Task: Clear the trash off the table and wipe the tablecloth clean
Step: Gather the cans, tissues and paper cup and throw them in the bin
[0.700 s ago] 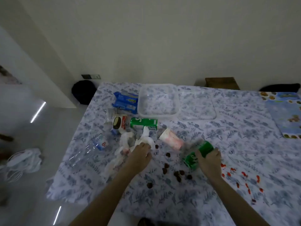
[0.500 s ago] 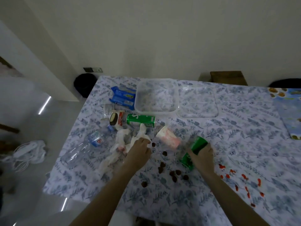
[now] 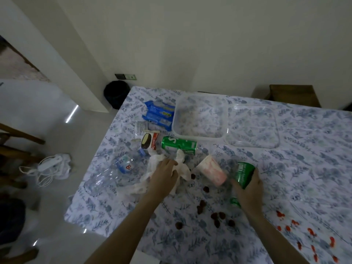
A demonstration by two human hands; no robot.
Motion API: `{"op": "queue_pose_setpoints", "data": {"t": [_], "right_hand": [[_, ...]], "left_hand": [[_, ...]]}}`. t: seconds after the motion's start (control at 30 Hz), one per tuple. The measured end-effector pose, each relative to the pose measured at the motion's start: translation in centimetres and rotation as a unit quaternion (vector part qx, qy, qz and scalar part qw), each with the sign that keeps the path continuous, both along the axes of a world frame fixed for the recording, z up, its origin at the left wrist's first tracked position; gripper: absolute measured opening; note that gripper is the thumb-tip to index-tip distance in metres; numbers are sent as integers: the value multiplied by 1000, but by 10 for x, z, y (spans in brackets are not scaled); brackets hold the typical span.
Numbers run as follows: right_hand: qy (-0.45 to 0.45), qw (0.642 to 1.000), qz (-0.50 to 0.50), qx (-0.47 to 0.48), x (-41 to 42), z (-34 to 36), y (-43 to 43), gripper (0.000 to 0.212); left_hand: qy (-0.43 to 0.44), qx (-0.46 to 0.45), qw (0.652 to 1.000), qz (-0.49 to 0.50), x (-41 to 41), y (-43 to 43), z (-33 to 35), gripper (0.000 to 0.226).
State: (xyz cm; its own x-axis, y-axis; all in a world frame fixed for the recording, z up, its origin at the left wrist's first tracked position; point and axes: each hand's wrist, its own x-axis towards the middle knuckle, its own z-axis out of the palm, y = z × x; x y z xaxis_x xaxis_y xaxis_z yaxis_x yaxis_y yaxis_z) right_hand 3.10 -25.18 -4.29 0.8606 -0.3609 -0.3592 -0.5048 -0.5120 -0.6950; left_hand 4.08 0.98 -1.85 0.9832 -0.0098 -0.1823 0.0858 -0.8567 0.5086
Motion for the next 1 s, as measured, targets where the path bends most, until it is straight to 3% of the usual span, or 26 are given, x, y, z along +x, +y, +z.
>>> {"op": "queue_pose_setpoints", "data": {"t": [0.23,0.37,0.5,0.77,1.0], "right_hand": [[-25,998,31,53,14,-4,11,97],[-60,997,31,42,19,22,41,67],[-61,996,33,56,18,20,65,83],[-69,996,13,47,1,21,98,89],[-87,995,15,45,-16,23,113,83]], "left_hand": [[-50,58,993,-90,66,14,1,39],[-67,53,991,-104,91,23,-11,42],[-71,65,987,-131,96,37,-22,46],[-2,200,953,-227,101,56,-42,67],[12,111,974,-196,100,70,-30,61]]}}
